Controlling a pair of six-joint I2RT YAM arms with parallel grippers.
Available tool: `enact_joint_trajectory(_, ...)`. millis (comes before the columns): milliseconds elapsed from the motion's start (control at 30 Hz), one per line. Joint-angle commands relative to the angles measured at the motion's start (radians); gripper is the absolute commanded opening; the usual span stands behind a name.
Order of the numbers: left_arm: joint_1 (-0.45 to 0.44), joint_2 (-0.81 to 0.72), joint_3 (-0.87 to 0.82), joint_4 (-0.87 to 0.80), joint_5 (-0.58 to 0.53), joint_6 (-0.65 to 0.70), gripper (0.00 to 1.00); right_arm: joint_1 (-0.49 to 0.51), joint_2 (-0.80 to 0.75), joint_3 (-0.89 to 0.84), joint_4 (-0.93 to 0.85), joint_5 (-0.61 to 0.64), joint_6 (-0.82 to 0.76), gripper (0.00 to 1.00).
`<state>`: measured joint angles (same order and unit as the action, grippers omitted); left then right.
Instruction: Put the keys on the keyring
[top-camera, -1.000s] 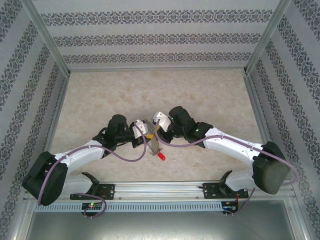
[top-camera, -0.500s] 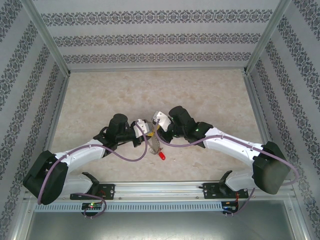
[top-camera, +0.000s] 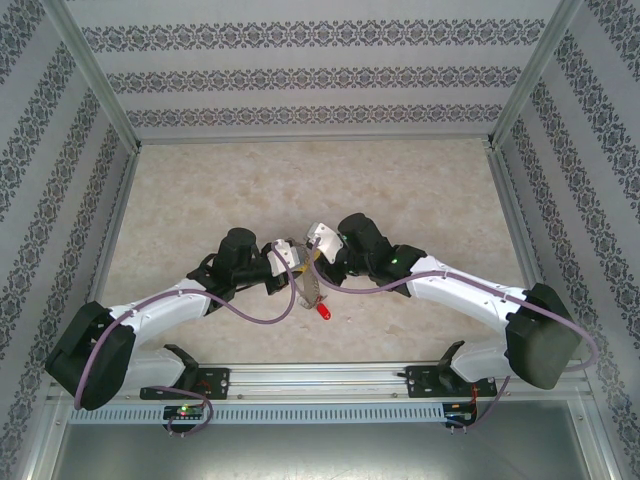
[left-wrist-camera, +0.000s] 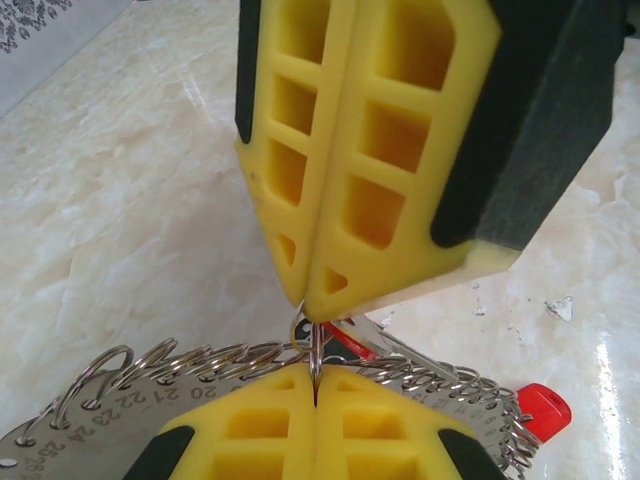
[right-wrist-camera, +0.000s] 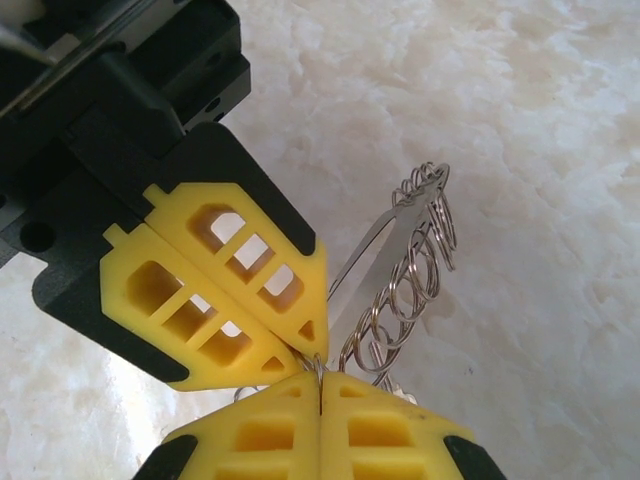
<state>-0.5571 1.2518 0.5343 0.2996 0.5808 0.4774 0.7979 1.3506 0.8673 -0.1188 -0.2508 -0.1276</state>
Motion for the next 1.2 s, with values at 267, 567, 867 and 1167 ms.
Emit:
enact_joint_trajectory(267, -0.012, -0.019, -0.030, 0.051, 0.005, -0.018, 0.00, -0.044, 0.011, -0.039, 0.010, 0.038, 0.070, 0.00)
enact_joint_trajectory(567, -0.014, -0.020, -0.053, 0.091, -0.002, -0.037, 0.00, -0.030, 0.006, -0.016, 0.014, 0.007, 0.077, 0.00)
enact_joint_trajectory(867, -0.021, -0.022, -0.032, 0.031, 0.004, -0.021, 0.26, 0.004, -0.025, 0.006, 0.024, -0.035, 0.057, 0.00)
enact_joint_trajectory(1167, -0.033, -0.026, -0.010, -0.011, 0.027, -0.006, 0.32, 0.007, -0.031, 0.006, 0.021, -0.030, 0.052, 0.00)
